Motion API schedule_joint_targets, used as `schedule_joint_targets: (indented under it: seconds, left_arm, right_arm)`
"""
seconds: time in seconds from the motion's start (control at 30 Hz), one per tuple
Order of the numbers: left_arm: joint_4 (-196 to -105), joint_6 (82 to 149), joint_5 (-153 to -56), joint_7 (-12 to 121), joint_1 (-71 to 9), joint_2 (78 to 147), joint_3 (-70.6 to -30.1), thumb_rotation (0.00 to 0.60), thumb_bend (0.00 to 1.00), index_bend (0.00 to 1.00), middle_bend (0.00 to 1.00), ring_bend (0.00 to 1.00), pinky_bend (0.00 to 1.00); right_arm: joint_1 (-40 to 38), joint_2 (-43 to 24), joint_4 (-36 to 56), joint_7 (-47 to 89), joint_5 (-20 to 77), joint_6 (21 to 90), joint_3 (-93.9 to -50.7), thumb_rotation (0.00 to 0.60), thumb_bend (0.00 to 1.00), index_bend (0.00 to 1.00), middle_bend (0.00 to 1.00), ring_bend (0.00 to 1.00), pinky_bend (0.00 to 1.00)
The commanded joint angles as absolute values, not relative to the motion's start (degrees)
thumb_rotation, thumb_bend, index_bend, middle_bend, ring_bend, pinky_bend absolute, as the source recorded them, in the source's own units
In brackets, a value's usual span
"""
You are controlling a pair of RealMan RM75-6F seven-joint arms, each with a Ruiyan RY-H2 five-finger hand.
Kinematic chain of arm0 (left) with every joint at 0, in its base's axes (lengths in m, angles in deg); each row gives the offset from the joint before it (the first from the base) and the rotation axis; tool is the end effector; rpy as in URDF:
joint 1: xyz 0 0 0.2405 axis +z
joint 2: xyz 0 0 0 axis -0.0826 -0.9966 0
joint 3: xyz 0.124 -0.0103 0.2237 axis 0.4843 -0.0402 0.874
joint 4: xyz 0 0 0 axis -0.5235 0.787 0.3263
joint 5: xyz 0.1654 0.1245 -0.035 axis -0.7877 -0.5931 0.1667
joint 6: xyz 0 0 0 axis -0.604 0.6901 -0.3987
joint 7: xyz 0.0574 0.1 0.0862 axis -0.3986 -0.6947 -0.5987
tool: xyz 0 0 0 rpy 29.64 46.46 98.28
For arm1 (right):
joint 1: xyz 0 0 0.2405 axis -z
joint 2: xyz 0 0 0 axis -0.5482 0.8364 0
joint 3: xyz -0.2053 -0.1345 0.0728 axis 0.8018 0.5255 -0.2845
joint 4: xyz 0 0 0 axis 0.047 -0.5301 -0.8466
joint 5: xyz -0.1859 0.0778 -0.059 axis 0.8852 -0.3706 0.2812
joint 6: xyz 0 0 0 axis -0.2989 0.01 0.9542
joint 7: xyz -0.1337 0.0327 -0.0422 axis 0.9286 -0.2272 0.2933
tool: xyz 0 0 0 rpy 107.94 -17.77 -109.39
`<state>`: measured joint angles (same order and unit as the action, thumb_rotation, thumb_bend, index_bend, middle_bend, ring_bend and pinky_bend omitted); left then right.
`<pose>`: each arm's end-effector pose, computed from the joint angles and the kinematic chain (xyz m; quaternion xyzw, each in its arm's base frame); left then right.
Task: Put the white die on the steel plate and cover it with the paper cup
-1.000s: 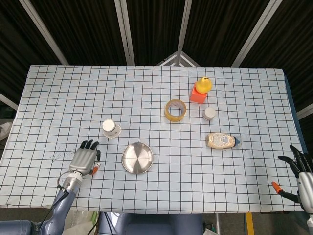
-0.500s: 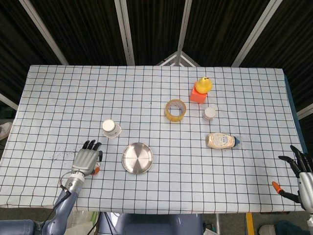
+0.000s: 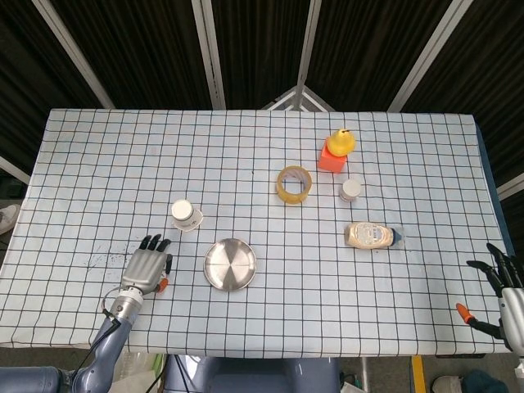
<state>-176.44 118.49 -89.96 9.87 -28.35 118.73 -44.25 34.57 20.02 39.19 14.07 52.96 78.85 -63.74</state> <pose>-0.1994 0.2572 -0.0302 -0.7383 -0.4237 -0.2083 0.4816 -0.2981 -0.1430 0.2004 0.5450 -0.4488 0.4117 0.5762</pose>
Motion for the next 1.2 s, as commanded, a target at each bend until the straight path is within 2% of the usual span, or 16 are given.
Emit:
schedule_joint_targets:
  seconds: [0.03,0.13,0.3,0.43,0.63,0.83,1.2]
  left_arm:
    - [-176.42,118.56,-89.77,9.84,-28.4,118.72,-44.26,0.6,0.44,0.54,0.11,0.0,0.0]
    - [-176.43,118.74,-89.59,9.88,-28.42,118.58,-44.29,0.6,0.44,0.51,0.11,0.0,0.0]
    - [-176.88,118.96,-89.7,10.34,-28.41,118.01,-44.43,0.6,0.44,0.39,0.09,0.0,0.0]
    - [-177.31,119.18,-90.09,10.96,-28.26,117.48,-44.46,0.6,0.44,0.36,0.09,0.0,0.0]
    - [-177.55,119.69,-90.66,11.59,-27.83,116.34,-44.07,0.6,0.44,0.35,0.09,0.0,0.0]
    - [-177.38,119.87,-90.86,11.85,-27.39,115.73,-43.37,0.6,0.44,0.43,0.09,0.0,0.0]
    - [-176.85,119.62,-90.81,11.89,-27.29,115.92,-43.01,0.6,0.44,0.44,0.09,0.0,0.0]
  right_arm:
    - [34.57,20.04,39.21,14.14,52.97,78.88,-63.75,0.6,0.23,0.26,0.05,0.09,0.0]
    - [34.56,20.07,39.25,14.21,52.86,78.84,-63.77,0.6,0.23,0.26,0.05,0.09,0.0]
    - [34.54,20.07,39.35,14.4,52.79,78.72,-63.74,0.6,0.23,0.26,0.05,0.09,0.0]
    - [34.5,19.96,39.31,14.46,52.81,78.58,-63.67,0.6,0.23,0.26,0.05,0.09,0.0]
    - [34.46,19.98,39.48,14.54,52.8,78.42,-63.62,0.6,0.23,0.26,0.05,0.09,0.0]
    - [34.3,20.02,39.65,14.68,52.75,78.0,-63.52,0.6,0.23,0.26,0.05,0.09,0.0]
    - [34.21,19.97,39.69,14.54,52.6,77.76,-63.5,0.6,0.23,0.26,0.05,0.09,0.0]
